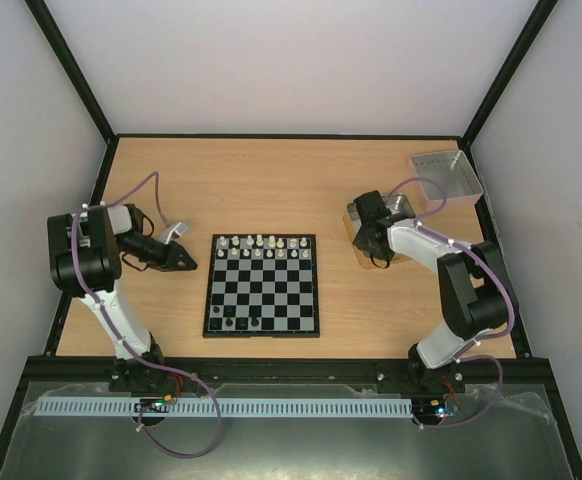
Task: Set up the chess pieces on the board
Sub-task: Move the storage box to the center of the board.
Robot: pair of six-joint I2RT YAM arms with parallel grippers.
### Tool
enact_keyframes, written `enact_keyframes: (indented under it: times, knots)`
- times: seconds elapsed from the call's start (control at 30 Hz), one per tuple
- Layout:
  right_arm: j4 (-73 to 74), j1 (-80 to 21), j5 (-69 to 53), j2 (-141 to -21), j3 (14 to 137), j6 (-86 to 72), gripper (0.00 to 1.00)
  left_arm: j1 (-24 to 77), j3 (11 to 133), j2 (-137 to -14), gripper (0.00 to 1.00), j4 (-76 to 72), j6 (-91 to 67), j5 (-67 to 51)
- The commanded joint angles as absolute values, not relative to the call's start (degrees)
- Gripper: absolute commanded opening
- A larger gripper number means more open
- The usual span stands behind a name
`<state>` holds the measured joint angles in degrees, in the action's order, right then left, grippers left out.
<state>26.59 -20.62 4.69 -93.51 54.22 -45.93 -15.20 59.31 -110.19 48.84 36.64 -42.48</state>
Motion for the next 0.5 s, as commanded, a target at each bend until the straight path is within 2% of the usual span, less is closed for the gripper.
enact_keyframes:
  times: [0.0,0.47]
  knots:
    - [27.6,-20.4,3.2,-88.1,50.4,-47.5,0.22,-16.1,56.9,-111.4,0.26,42.1,37.3,-29.8]
    - [27.7,-23.1,-0.4,-76.0,37.0,-50.5,0.19,-16.1,55.6,-108.8,0.25,42.6,37.4,-30.1]
